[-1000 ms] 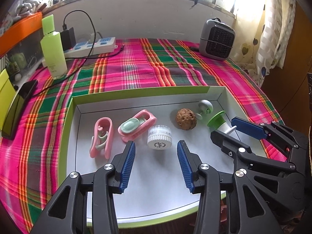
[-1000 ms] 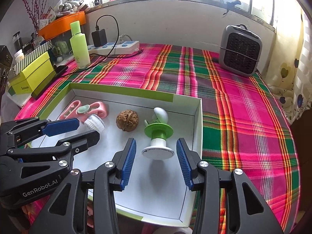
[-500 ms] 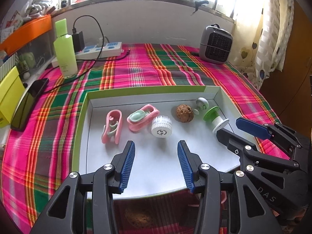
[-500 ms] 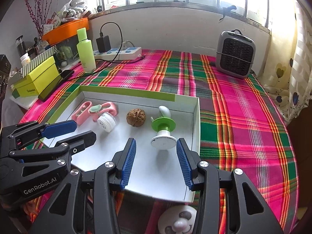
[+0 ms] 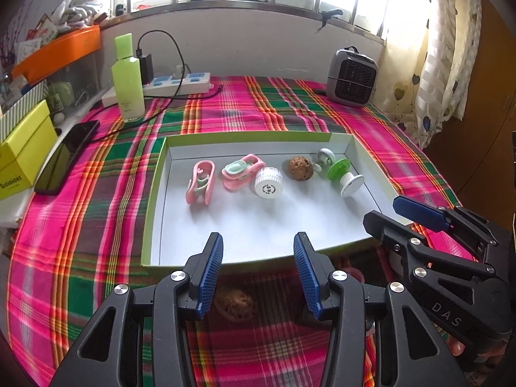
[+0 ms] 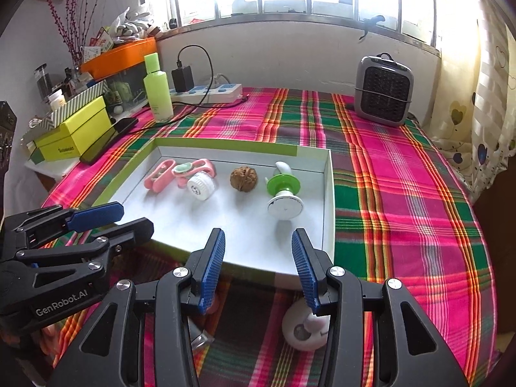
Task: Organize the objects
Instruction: 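Withdraw both open grippers from the tray toward the remaining objects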
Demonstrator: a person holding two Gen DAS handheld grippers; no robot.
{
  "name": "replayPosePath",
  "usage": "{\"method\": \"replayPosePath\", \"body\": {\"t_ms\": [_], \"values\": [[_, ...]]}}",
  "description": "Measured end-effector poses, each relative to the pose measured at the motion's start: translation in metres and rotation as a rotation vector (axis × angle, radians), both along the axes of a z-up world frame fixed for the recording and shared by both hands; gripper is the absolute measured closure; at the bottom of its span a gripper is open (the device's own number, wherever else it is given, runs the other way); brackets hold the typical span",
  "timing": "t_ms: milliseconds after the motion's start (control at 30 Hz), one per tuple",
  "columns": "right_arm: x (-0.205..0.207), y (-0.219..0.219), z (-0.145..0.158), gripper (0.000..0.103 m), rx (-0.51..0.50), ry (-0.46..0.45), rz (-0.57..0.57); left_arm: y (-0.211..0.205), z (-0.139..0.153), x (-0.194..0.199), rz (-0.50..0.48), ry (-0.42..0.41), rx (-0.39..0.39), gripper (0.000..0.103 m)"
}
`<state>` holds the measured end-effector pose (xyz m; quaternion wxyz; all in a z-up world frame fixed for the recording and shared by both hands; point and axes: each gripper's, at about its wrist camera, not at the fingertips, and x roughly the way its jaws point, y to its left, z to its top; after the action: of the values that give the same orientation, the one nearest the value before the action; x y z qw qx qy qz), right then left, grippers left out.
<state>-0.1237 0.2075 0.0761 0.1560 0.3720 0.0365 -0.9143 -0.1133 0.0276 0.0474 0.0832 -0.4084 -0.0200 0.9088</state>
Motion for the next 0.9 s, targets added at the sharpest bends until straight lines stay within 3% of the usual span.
{"method": "replayPosePath", "body": {"t_ms": [367, 900], "values": [[0.028, -0.002, 0.006, 0.058, -0.021, 0.029, 0.010, -0.003, 0.006, 0.028, 0.001, 0.025, 0.015, 0.058], [0.050, -0.012, -0.009, 0.058, -0.018, 0.002, 0.037, -0.012, -0.011, 0.052, 0.019, 0.006, -0.024, 0.058]]}}
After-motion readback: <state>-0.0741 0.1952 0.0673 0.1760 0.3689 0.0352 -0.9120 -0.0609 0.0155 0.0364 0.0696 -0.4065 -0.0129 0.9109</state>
